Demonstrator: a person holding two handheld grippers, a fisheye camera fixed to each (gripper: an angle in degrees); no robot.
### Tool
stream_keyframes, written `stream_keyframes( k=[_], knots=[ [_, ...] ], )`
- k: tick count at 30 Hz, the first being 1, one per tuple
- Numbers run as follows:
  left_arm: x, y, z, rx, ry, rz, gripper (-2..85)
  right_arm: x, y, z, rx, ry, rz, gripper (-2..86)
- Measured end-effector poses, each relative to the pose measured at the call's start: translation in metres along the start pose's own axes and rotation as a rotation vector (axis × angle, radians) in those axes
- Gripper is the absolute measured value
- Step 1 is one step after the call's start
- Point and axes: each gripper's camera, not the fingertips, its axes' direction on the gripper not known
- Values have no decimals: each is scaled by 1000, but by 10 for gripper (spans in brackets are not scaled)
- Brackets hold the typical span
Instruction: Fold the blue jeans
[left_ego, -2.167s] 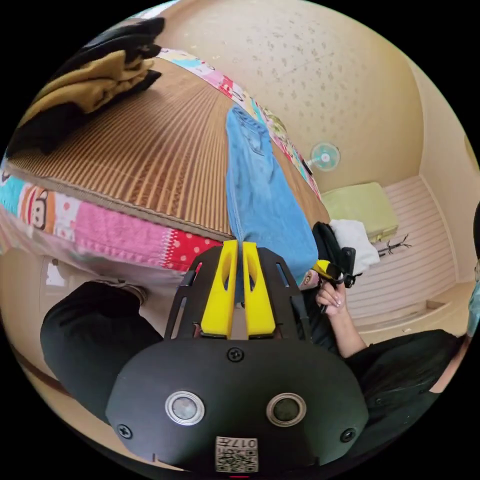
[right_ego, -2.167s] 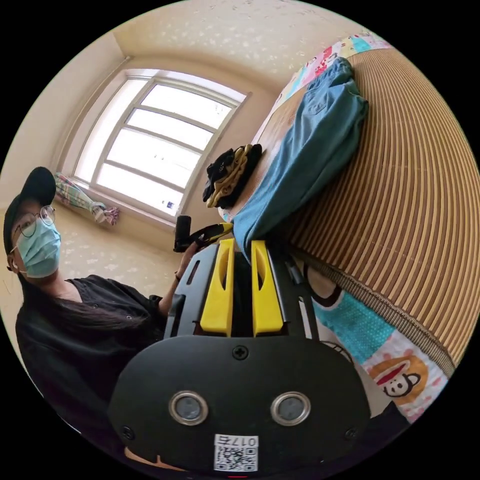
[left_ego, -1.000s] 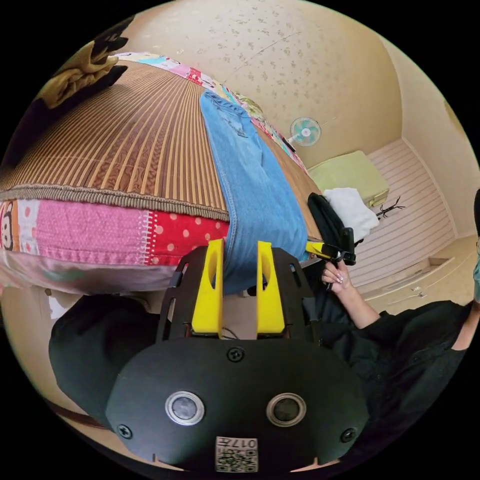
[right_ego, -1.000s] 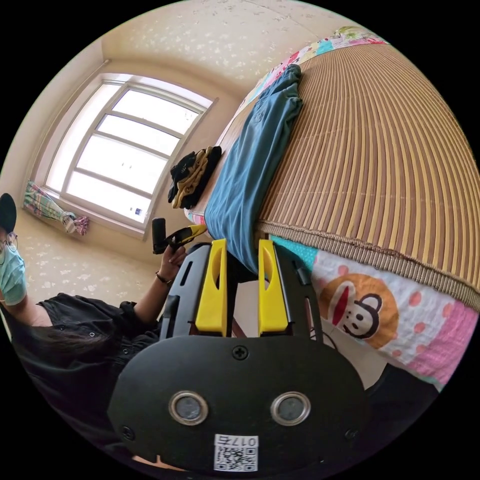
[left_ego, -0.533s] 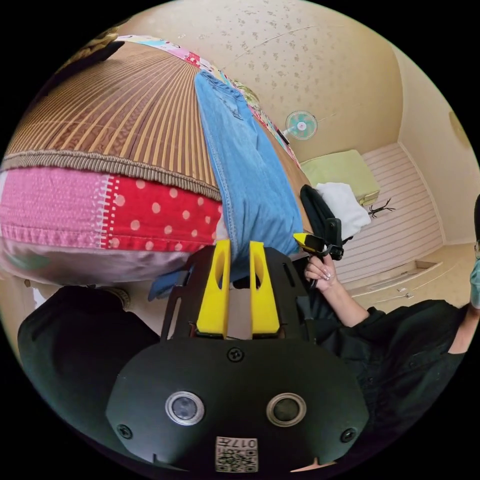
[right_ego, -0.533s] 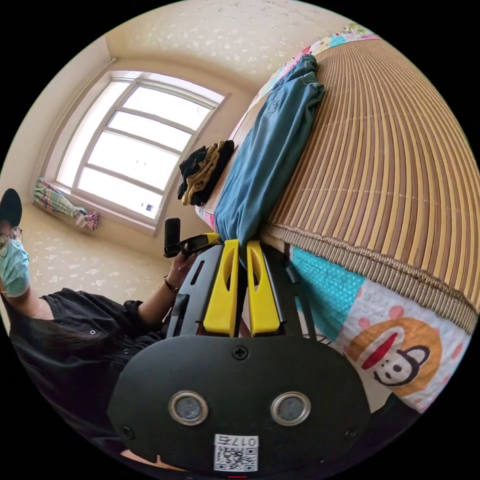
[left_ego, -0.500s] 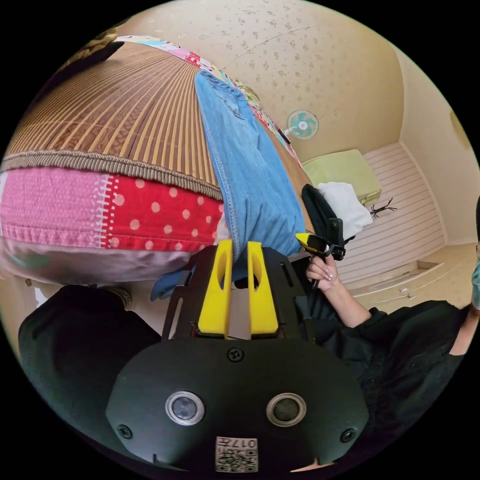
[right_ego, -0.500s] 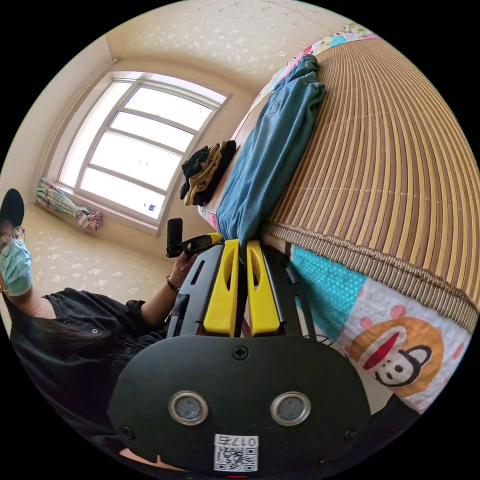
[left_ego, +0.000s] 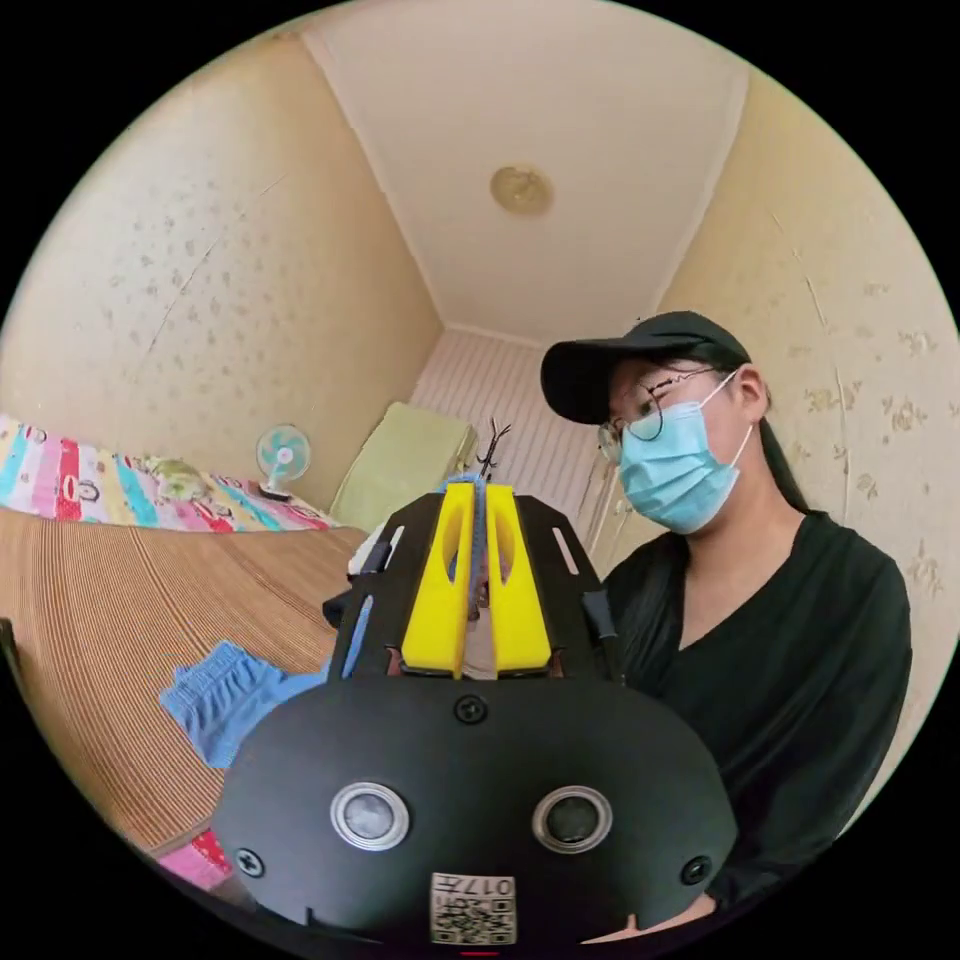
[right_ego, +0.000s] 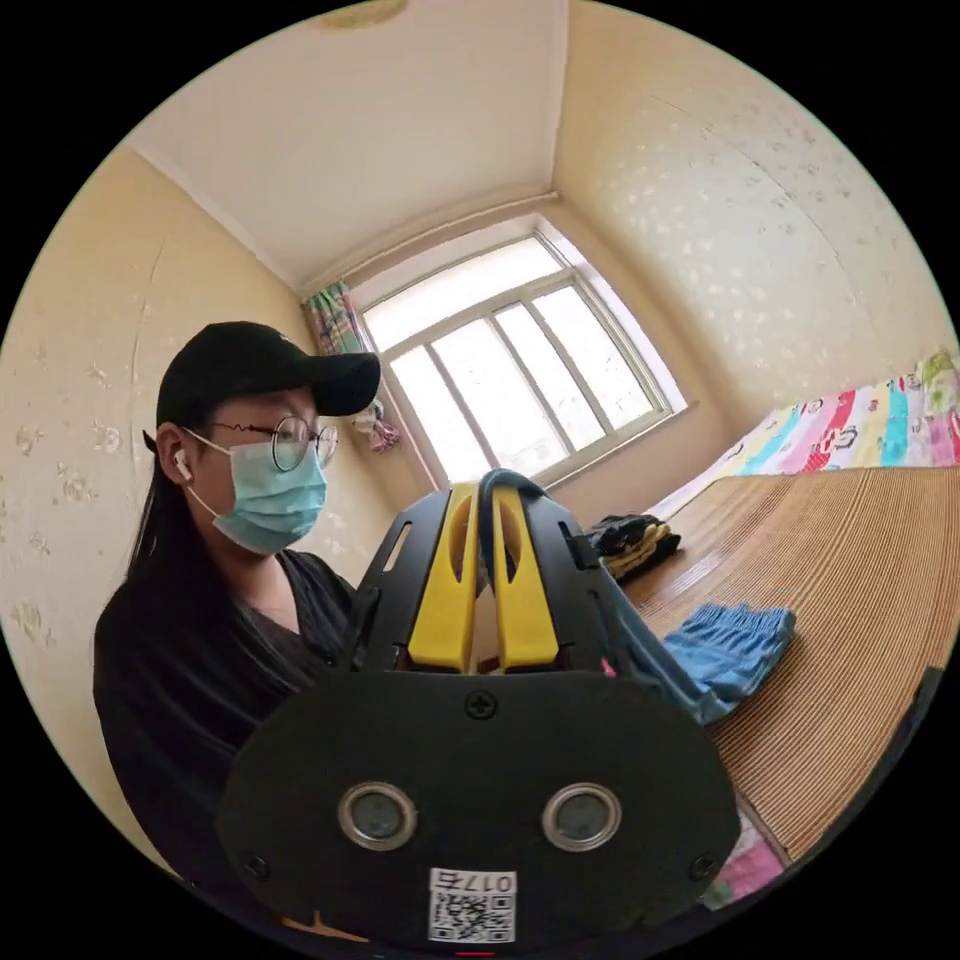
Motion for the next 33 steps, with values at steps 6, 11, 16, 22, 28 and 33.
stream_keyframes(
  k=[6, 11, 16, 22, 28, 33],
  knots=[
    [-34, -104, 42, 64, -82, 12, -1, -13, -103, 4, 64, 110, -110, 19],
    [-150, -130, 74, -2, -198, -196, -3, 87, -149, 24, 4, 278, 30, 19],
    [-257, -117, 109, -103, -331, -304, -2, 212, -158, 44, -40, 366, 176, 19],
    [-283, -15, 142, -287, -338, -330, 4, 229, -82, 48, -129, 446, 176, 22],
    [-255, 201, 174, -601, -331, -511, 37, 224, 143, 27, -326, 510, 423, 35],
    [-260, 273, 159, -603, -441, -711, 112, 204, 247, 25, -406, 737, 725, 74]
  ],
)
